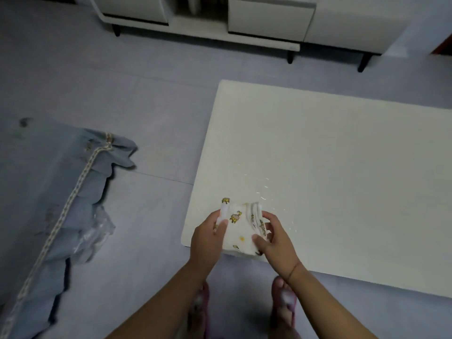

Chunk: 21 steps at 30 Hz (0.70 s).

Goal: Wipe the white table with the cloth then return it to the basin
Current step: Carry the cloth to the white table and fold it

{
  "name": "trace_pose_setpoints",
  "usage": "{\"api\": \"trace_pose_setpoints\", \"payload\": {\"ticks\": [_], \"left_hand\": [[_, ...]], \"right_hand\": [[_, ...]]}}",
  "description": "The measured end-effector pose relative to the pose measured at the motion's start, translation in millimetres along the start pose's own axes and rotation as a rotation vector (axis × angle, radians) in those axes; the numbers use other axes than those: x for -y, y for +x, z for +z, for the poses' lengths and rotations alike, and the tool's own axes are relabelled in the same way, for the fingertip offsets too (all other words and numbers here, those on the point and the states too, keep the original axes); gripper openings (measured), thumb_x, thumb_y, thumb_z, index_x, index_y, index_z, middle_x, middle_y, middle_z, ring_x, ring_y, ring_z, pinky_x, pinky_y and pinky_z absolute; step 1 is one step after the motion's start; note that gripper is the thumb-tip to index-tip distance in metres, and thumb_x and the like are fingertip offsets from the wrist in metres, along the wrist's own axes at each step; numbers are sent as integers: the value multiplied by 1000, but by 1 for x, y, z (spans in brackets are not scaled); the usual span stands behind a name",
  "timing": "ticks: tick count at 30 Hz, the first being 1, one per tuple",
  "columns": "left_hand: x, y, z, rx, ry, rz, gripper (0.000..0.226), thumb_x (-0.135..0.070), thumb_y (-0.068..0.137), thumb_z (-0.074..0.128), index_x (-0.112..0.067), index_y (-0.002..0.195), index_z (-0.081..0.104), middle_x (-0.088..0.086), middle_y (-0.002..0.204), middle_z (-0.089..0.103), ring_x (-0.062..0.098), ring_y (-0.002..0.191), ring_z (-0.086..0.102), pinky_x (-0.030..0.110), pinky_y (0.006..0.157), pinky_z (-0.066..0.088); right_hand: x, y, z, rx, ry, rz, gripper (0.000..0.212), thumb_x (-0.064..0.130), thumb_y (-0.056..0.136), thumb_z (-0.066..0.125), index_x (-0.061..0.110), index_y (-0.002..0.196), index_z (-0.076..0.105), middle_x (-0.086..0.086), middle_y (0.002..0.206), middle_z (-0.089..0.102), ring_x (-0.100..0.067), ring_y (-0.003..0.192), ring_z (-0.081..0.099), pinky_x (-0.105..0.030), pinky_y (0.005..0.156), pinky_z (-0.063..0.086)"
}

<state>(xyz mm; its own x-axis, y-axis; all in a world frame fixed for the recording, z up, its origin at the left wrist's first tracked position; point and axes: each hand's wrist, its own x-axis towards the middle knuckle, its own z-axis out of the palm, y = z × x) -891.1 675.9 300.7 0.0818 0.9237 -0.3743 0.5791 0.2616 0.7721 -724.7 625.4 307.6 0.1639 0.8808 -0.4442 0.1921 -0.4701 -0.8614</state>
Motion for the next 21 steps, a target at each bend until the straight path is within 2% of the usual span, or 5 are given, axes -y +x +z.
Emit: {"api": "trace_pose_setpoints", "payload": {"ticks": [9,13,16,18,21], "left_hand": [[100,65,25,39,170,62,39,-27,100,47,-11,134,53,9,120,67,24,111,61,23,83,44],[137,79,47,56,250,45,39,-26,99,49,-14,136,51,9,118,67,25,105,63,37,87,51],[160,84,50,-55,453,186,40,-21,92,60,-10,131,55,13,123,61,32,112,56,43,95,43],[171,90,45,-138,536,263,47,-23,93,60,-6,136,50,18,139,50,36,129,45,50,108,31],[187,107,34,-74,558,279,58,-38,100,34,-8,149,28,13,157,22,28,146,18,46,119,9]], "right_hand": [[-76,46,76,-164,10,97,56,-8,82,58,26,126,47,15,104,57,1,83,56,-8,69,45],[-116,65,97,-199,-56,165,57,-6,82,56,22,130,45,3,116,57,-15,101,56,-27,90,48],[-135,72,113,-352,-433,196,61,2,77,60,16,134,45,-9,126,49,-27,114,49,-36,96,40],[-140,76,129,-496,-641,77,62,9,74,64,12,134,45,-17,135,44,-34,124,43,-45,104,35],[-143,87,160,-432,-854,-30,56,36,92,39,15,144,32,-16,154,25,-31,143,18,-47,117,8]]}}
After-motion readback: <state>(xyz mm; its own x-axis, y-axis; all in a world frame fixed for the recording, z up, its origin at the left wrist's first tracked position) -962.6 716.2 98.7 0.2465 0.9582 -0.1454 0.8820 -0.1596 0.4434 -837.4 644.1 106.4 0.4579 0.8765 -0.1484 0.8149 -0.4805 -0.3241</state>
